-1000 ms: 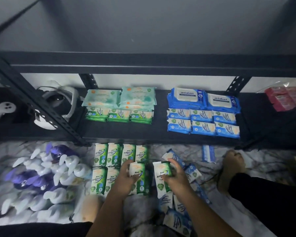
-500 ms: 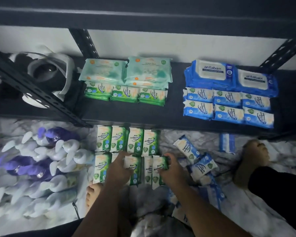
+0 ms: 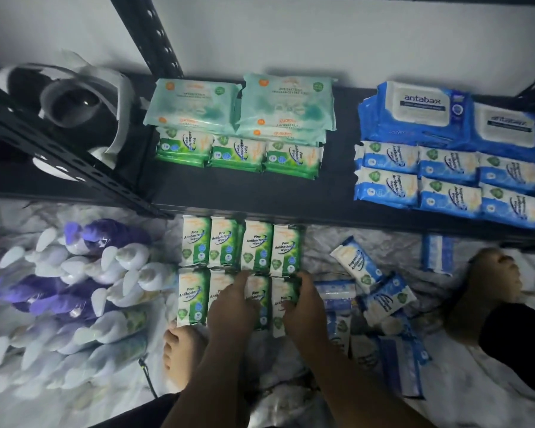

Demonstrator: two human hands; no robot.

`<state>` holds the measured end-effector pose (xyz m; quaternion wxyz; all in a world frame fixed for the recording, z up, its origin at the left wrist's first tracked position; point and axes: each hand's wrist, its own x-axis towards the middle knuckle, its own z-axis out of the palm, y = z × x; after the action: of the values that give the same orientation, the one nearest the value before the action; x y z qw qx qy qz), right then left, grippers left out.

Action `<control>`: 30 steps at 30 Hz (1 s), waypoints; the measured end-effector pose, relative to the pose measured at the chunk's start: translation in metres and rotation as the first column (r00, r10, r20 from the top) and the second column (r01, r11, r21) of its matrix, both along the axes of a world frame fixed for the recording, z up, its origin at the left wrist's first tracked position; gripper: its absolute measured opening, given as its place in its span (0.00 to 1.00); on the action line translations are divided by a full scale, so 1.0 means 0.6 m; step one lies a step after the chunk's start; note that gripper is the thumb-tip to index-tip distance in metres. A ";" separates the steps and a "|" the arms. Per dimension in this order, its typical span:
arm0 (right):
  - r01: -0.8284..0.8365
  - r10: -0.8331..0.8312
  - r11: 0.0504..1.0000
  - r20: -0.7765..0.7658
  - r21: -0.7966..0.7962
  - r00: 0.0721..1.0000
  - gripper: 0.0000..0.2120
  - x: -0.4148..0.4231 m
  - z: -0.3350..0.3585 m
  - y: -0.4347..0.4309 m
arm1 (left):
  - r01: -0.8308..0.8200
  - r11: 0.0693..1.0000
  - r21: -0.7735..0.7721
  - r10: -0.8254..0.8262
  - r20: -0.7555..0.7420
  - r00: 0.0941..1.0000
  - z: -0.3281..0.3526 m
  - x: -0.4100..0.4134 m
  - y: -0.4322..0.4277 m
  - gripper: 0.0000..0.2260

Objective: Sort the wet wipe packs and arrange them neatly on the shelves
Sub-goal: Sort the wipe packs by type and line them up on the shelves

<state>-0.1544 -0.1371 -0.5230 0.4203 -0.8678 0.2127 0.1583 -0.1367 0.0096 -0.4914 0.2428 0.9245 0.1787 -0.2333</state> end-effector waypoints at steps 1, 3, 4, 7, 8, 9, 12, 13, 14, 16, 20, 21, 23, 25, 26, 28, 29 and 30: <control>0.004 -0.004 1.000 0.002 -0.028 1.000 0.33 0.001 0.002 0.004 | 0.047 0.997 0.061 -0.046 -0.008 0.999 0.000 0.001 -0.004 0.29; 0.003 -0.005 0.995 -0.013 -0.095 1.000 0.30 0.002 0.004 0.008 | 0.151 0.972 0.177 -0.148 -0.029 0.988 0.004 0.003 -0.011 0.30; -0.004 0.002 0.991 -0.021 -0.132 1.000 0.28 0.002 0.004 0.009 | 0.200 0.954 0.223 -0.194 -0.046 0.980 0.006 0.004 -0.014 0.30; 0.001 -0.005 0.988 -0.027 -0.157 1.000 0.24 -0.003 -0.001 0.008 | 0.247 0.926 0.285 -0.235 -0.078 0.969 0.006 0.007 -0.014 0.31; 0.008 -0.012 0.990 -0.025 -0.143 1.000 0.23 -0.004 -0.001 0.008 | 0.235 0.931 0.278 -0.222 -0.077 0.972 0.005 0.007 -0.012 0.31; 0.013 -0.015 0.991 -0.015 -0.135 1.000 0.23 -0.004 0.000 0.008 | 0.219 0.939 0.266 -0.206 -0.074 0.976 0.004 0.008 -0.010 0.31; 0.029 -0.029 0.994 0.000 -0.108 1.000 0.22 -0.003 0.016 -0.007 | 0.189 0.952 0.243 -0.180 -0.059 0.982 0.003 0.004 -0.009 0.30; 0.036 -0.035 0.995 0.011 -0.090 0.999 0.21 -0.005 0.020 -0.018 | 0.179 0.956 0.232 -0.171 -0.053 0.984 0.006 0.002 -0.010 0.29; 0.042 -0.041 0.996 0.007 -0.077 0.999 0.20 -0.010 0.025 -0.030 | 0.172 0.961 0.216 -0.167 -0.041 0.985 0.010 -0.001 -0.014 0.28; 0.042 -0.041 0.995 0.008 -0.094 0.999 0.19 -0.019 0.039 -0.063 | 0.174 0.968 0.182 -0.174 -0.020 0.985 0.023 -0.006 -0.024 0.25; 0.097 -0.099 0.993 -0.017 -0.064 0.995 0.13 -0.037 0.075 -0.137 | 0.176 0.976 0.131 -0.173 -0.030 0.984 0.066 -0.009 -0.055 0.20; 0.107 -0.108 0.992 -0.010 -0.069 0.994 0.09 -0.042 0.089 -0.154 | 0.178 0.976 0.124 -0.176 -0.026 0.984 0.080 -0.010 -0.062 0.19; 0.143 -0.143 0.987 0.008 -0.073 0.990 0.02 -0.058 0.118 -0.183 | 0.192 0.977 0.095 -0.193 0.004 0.981 0.105 -0.014 -0.077 0.17; 0.185 -0.184 0.979 0.024 -0.084 0.983 0.04 -0.079 0.154 -0.207 | 0.202 0.976 0.075 -0.204 0.012 0.979 0.133 -0.023 -0.093 0.15; 0.194 -0.191 0.976 0.038 -0.104 0.981 0.06 -0.089 0.174 -0.219 | 0.201 0.977 0.065 -0.202 0.017 0.979 0.148 -0.028 -0.102 0.16; 0.198 -0.191 0.972 0.062 -0.130 0.980 0.08 -0.106 0.210 -0.243 | 0.202 0.979 0.038 -0.204 0.039 0.978 0.179 -0.035 -0.123 0.15; 0.210 -0.202 0.972 0.075 -0.109 0.976 0.07 -0.112 0.224 -0.255 | 0.208 0.978 0.031 -0.209 0.047 0.977 0.196 -0.038 -0.136 0.14; 0.224 -0.217 0.970 0.070 -0.099 0.974 0.05 -0.118 0.237 -0.267 | 0.222 0.975 0.021 -0.223 0.056 0.973 0.210 -0.040 -0.148 0.13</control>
<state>-0.2250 -0.2971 -0.3805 0.3945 -0.8641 0.3036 0.0736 -0.1604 -0.0794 -0.3654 0.2134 0.9468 0.0687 -0.2310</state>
